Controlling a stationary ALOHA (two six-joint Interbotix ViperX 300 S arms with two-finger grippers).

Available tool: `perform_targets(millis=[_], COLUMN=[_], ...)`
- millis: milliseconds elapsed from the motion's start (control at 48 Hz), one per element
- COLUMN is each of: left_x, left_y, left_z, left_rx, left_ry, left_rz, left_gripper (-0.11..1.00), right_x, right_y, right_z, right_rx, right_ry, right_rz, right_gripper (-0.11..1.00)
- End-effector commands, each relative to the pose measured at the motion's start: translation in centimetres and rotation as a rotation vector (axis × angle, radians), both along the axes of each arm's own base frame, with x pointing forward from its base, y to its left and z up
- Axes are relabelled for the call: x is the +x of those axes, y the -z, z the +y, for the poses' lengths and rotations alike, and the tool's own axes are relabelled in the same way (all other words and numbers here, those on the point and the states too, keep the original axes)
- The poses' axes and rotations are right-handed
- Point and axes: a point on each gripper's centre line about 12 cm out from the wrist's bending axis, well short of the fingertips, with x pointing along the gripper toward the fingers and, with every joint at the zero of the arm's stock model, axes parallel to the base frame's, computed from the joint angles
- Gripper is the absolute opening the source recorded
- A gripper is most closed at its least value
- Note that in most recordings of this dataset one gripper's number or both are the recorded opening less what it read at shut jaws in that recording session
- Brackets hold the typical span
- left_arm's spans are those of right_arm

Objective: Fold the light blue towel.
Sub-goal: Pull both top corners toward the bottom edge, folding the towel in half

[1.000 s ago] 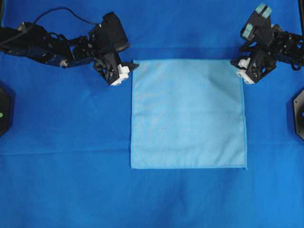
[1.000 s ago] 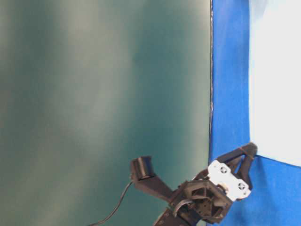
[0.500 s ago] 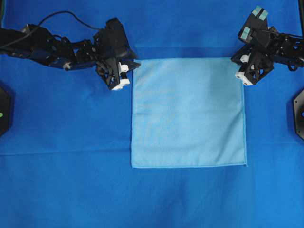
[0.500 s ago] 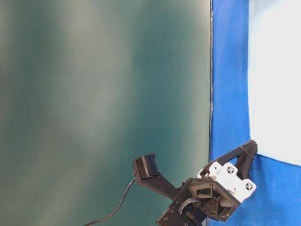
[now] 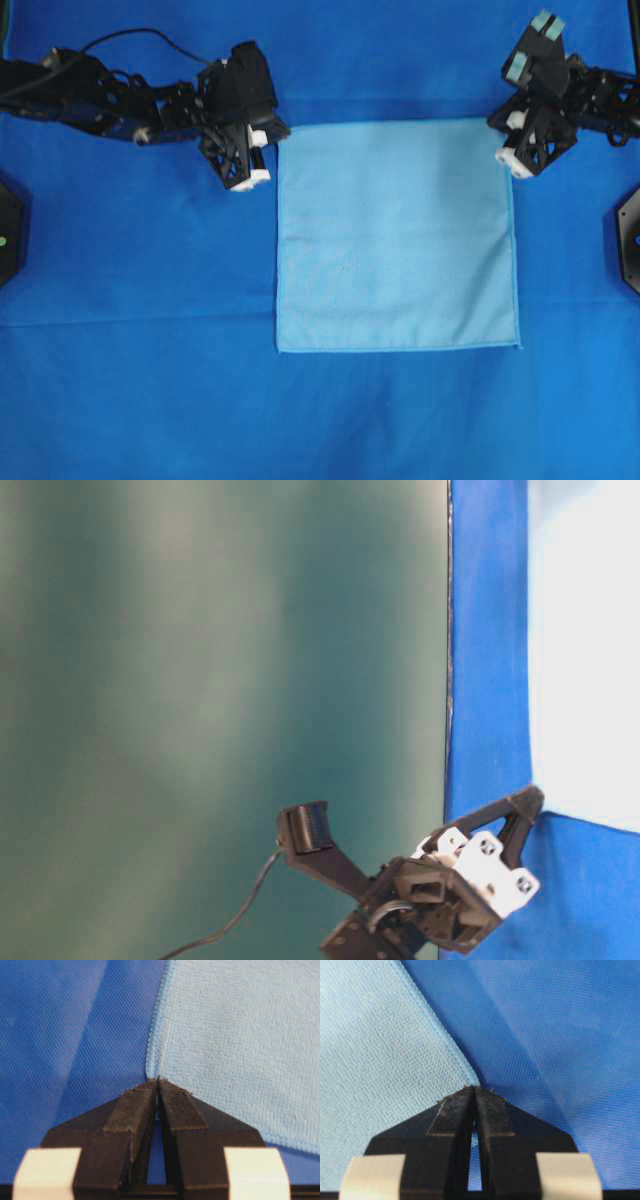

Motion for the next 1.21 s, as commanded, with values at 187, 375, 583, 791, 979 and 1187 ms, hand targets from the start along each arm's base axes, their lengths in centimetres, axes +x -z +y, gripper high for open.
perform_targets(millis=[187,375,583,791,979,1187], left_x=[0.2,0.4,0.7,1.1,1.5,1.9], left_y=[-4.1,-4.4,-4.5,-4.6,-4.1,-3.8], left_z=[0.3,-0.3,-1.9,-4.9,-8.7,-13.8], left_rx=[0.056,0.064,0.064,0.057,0.031,-0.006], left_ry=[0.023,0.044,0.090,0.171,0.262,0.362], left_rz=[-0.061,-0.061,-0.056,-0.034,0.001,0.011], left_gripper=[0.02,0.02,0.02,0.02,0.02,0.02], right_x=[-0.1,-0.2,0.2,0.4,0.2,0.3], right_y=[-3.4,-3.4,-3.3,-3.6,-3.3,-3.2], right_z=[0.2,0.8,2.5,5.8,9.9,13.8], right_rx=[-0.036,-0.023,0.038,0.115,0.211,0.290], right_ry=[0.012,0.011,-0.015,-0.055,-0.105,-0.173], right_rz=[-0.072,-0.078,-0.054,-0.056,-0.044,-0.046], right_gripper=[0.01,0.01,0.01,0.01,0.01,0.01])
